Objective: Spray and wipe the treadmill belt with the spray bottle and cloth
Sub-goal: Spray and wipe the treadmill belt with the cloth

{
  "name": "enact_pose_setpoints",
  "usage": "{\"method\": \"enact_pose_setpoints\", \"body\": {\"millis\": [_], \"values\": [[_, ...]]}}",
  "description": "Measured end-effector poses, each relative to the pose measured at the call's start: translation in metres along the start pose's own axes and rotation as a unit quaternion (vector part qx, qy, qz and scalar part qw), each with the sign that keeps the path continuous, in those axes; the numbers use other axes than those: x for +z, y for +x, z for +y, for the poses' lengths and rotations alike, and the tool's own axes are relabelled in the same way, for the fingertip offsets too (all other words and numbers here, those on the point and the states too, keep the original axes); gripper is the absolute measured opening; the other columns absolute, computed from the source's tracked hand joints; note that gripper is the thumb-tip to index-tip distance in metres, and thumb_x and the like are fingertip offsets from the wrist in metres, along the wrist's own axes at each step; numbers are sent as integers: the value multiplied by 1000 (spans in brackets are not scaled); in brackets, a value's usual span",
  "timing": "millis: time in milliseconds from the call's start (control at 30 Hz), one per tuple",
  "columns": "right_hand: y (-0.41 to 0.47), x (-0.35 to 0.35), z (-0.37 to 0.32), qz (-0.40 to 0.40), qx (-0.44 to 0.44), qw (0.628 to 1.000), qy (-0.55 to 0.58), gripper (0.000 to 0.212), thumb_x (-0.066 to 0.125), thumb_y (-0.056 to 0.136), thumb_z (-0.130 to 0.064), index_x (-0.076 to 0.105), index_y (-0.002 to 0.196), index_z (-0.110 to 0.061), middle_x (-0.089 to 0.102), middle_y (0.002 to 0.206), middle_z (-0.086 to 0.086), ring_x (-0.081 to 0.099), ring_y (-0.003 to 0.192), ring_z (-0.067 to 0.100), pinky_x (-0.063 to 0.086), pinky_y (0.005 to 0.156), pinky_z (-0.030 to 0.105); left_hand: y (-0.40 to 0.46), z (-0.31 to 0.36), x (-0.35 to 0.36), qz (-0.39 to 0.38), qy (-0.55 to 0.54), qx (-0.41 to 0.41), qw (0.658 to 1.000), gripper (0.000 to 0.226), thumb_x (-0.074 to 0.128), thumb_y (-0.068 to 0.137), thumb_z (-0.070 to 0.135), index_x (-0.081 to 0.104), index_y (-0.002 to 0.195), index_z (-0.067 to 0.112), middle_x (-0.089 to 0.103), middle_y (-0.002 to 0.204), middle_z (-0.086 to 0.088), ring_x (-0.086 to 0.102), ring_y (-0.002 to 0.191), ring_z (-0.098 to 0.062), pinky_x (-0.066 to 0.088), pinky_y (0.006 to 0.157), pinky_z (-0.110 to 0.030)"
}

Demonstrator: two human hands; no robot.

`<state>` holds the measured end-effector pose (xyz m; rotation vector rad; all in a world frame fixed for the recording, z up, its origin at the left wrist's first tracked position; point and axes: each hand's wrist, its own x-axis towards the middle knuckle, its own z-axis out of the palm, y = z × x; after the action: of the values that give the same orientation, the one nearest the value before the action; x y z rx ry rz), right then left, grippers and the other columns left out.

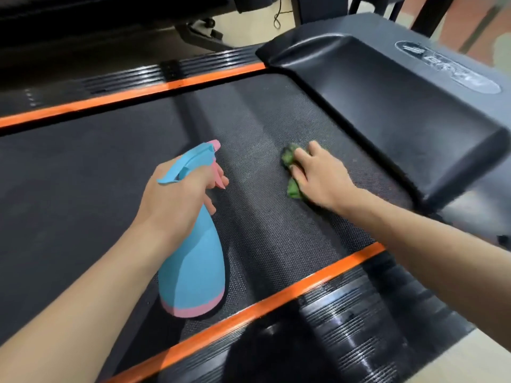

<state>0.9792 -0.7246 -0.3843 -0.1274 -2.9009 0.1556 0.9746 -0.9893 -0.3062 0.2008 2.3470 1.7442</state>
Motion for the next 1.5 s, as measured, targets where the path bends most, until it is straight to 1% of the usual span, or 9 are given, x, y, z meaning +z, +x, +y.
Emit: {"method": "enact_pose_setpoints", "body": {"millis": [133, 367, 633, 733, 867, 1100, 1267, 1367, 1500], "values": [[-45, -15, 21, -52, -134, 990, -9, 23, 47, 98, -36, 53, 105, -15, 49, 99, 10, 58, 82, 33, 48, 69, 41, -3, -5, -5, -3, 10, -1, 1000, 44, 51, 72, 32, 79, 105, 31, 80, 102, 12, 60, 55, -10, 44, 68, -24], [-34, -20, 60, 20, 125, 988, -93, 25, 49, 96, -27, 52, 109, -5, 51, 103, 23, 59, 86, 45, 49, 69, 48, -5, -4, -4, -4, -9, -5, 1000, 42, 52, 69, 33, 79, 100, 30, 79, 104, 13, 59, 54, -10, 44, 58, -8], [-110, -34, -35, -140, -224, 960, 95, 18, 48, 98, -33, 53, 98, -15, 47, 99, 5, 52, 83, 23, 43, 77, 35, -7, -5, -4, 1, -27, 6, 1000, 41, 52, 72, 29, 77, 104, 24, 79, 104, 2, 57, 51, -9, 46, 57, -9], [-83, -38, 22, -100, -152, 983, 39, 24, 43, 96, -40, 51, 102, -18, 47, 99, 7, 56, 86, 30, 47, 80, 40, -7, -5, -5, -4, -24, 15, 1000, 45, 52, 75, 27, 77, 110, 14, 79, 105, 1, 57, 50, -9, 46, 56, -10], [-55, -41, 70, -15, 146, 988, -42, 28, 52, 95, -28, 54, 113, -7, 49, 102, 25, 59, 90, 48, 52, 78, 51, -12, -6, -5, -2, -24, 20, 1000, 29, 56, 88, 24, 78, 107, 27, 79, 104, 1, 57, 51, -9, 46, 57, -9], [-69, -3, -73, -51, -111, 993, -2, 10, 62, 82, -10, 56, 91, -10, 54, 92, 17, 58, 75, 38, 46, 63, 43, -14, -7, -5, 3, -23, 31, 999, 50, 51, 75, 29, 78, 116, 21, 79, 103, 7, 59, 52, -8, 44, 57, -7], [-44, -33, -4, -62, 94, 991, 75, 36, 47, 96, -40, 51, 119, -13, 55, 115, 14, 54, 109, 36, 44, 96, 44, -15, -11, -13, 23, -40, 28, 999, 47, 52, 71, 31, 78, 109, 20, 80, 105, 4, 57, 54, -10, 42, 57, -5], [-60, -26, -10, -100, 59, 993, 27, 59, 39, 85, -61, 50, 121, -15, 56, 114, 13, 52, 107, 37, 43, 98, 46, -11, -11, -11, 19, -46, 19, 999, 44, 52, 70, 30, 79, 103, 20, 80, 108, 4, 58, 52, -11, 44, 59, -8], [-77, -14, -34, -37, -37, 997, -50, 35, 44, 90, -42, 50, 114, -17, 49, 101, 10, 51, 90, 34, 47, 82, 46, -12, -9, -6, 6, -35, 27, 999, 39, 51, 72, 29, 78, 99, 22, 80, 106, 5, 58, 52, -9, 46, 60, -9]]}}
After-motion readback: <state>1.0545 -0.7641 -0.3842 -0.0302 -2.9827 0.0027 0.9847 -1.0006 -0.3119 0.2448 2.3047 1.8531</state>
